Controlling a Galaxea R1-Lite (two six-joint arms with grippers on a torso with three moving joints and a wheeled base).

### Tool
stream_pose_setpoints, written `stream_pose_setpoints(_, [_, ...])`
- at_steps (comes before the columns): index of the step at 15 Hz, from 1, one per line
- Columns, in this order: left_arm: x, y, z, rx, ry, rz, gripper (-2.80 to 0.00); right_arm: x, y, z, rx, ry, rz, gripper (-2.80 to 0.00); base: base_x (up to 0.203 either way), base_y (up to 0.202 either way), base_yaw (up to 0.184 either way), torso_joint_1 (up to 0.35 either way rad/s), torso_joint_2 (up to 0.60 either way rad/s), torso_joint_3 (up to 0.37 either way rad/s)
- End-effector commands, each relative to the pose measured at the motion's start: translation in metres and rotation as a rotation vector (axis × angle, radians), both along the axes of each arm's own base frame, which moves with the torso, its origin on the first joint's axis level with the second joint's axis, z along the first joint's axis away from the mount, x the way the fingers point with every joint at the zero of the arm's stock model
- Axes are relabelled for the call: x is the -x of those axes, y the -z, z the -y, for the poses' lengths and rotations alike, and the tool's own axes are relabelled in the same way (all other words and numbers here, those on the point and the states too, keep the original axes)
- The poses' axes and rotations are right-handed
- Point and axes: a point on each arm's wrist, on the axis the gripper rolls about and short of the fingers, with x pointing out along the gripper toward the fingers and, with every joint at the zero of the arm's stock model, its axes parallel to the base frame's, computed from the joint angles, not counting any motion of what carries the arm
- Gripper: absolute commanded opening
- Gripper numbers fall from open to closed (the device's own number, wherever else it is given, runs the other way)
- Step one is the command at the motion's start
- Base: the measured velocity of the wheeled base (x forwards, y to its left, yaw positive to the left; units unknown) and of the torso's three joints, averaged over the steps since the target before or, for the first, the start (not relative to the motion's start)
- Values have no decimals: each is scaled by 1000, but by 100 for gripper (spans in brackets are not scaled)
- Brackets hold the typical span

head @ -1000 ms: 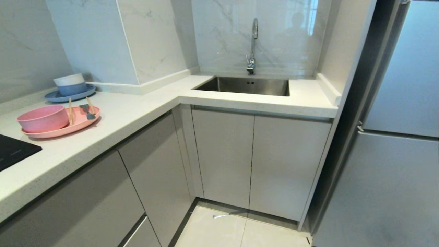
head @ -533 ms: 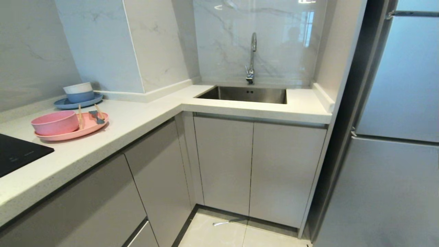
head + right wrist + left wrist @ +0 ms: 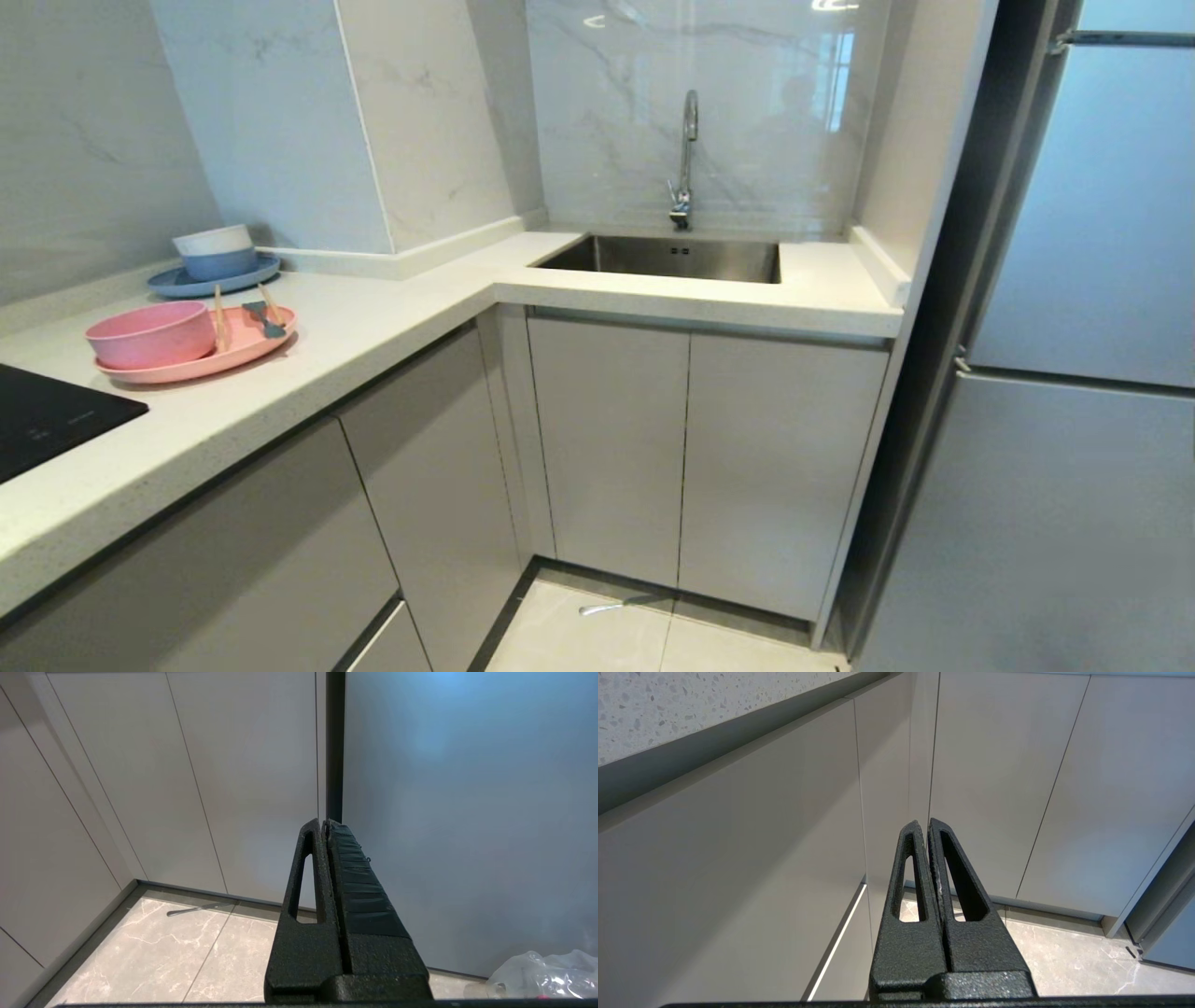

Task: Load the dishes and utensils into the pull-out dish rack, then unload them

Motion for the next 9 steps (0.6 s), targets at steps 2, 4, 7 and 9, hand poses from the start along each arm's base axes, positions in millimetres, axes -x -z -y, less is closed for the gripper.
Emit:
stream_pose_setpoints(2, [0,0,0,0,1,0,-280,0,0,0,1,0,-1,-280,0,0,0,0,0,0])
stream_pose_setpoints(4, [0,0,0,0,-1,-1,-280,0,0,0,-5,0,-1,-280,0,0,0,0,0,0])
stream_pose_setpoints(7, [0,0,0,0,0,1,-280,0,0,0,-8,0,-1,-280,0,0,0,0,0,0])
stream_pose_setpoints(9, [0,0,0,0,0,-1,-280,0,0,0,-8,0,-1,-280,0,0,0,0,0,0])
